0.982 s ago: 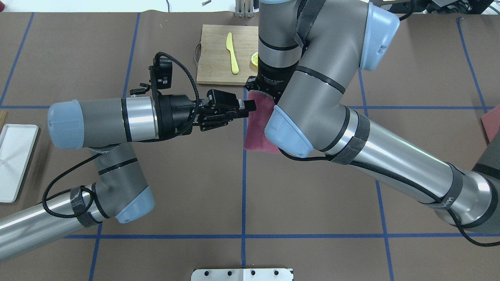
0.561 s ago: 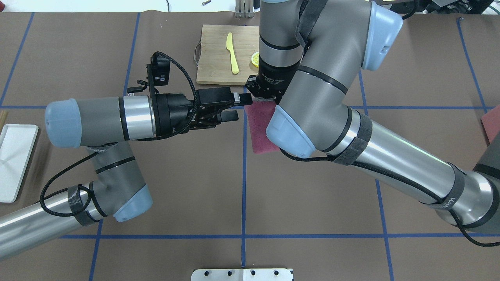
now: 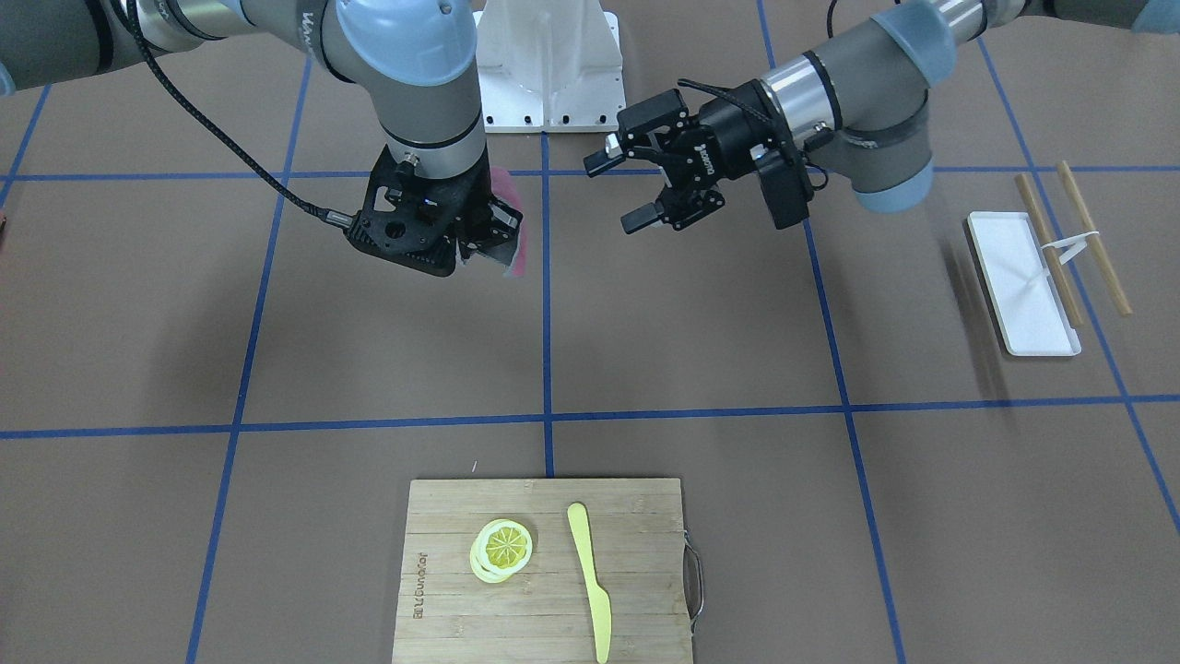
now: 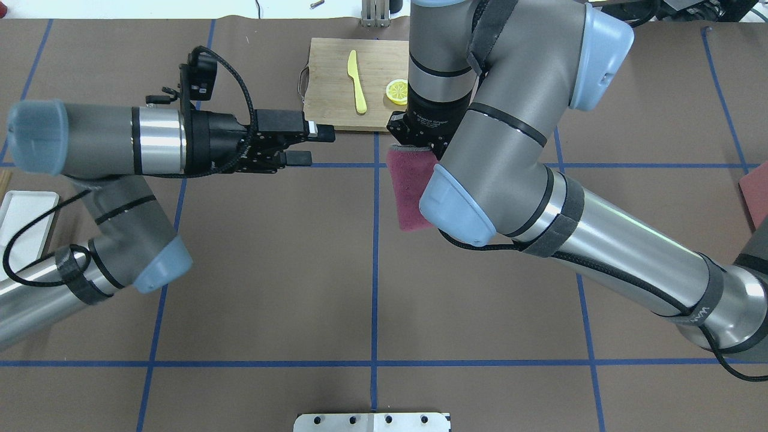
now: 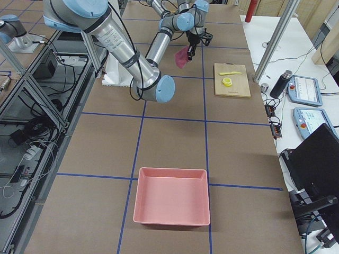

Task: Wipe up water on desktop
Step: 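Open the left gripper and withdraw it while the right gripper holds the cloth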

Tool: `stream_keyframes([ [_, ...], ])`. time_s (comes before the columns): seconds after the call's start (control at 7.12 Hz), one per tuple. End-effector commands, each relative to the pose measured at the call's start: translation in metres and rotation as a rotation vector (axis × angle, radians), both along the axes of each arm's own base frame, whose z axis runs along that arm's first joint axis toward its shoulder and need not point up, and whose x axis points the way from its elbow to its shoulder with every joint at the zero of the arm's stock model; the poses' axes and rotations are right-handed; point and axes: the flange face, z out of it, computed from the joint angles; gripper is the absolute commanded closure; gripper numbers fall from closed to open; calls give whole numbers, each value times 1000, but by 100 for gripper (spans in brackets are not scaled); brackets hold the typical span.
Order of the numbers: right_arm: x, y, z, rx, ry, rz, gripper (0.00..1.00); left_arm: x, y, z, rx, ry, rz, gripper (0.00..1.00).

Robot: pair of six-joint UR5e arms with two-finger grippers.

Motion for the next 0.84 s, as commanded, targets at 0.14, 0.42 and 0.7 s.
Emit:
stream_keyframes([
  [0.14, 9, -1, 10, 48, 36, 39, 100, -135, -71, 24, 41, -233, 44, 1],
  [0.42, 10, -2, 13, 64, 46, 51, 100, -215, -90, 59, 125, -350, 52, 1],
  [0.7, 9, -3, 14, 85, 66, 73, 100, -266, -80, 142, 138, -429, -15, 2],
])
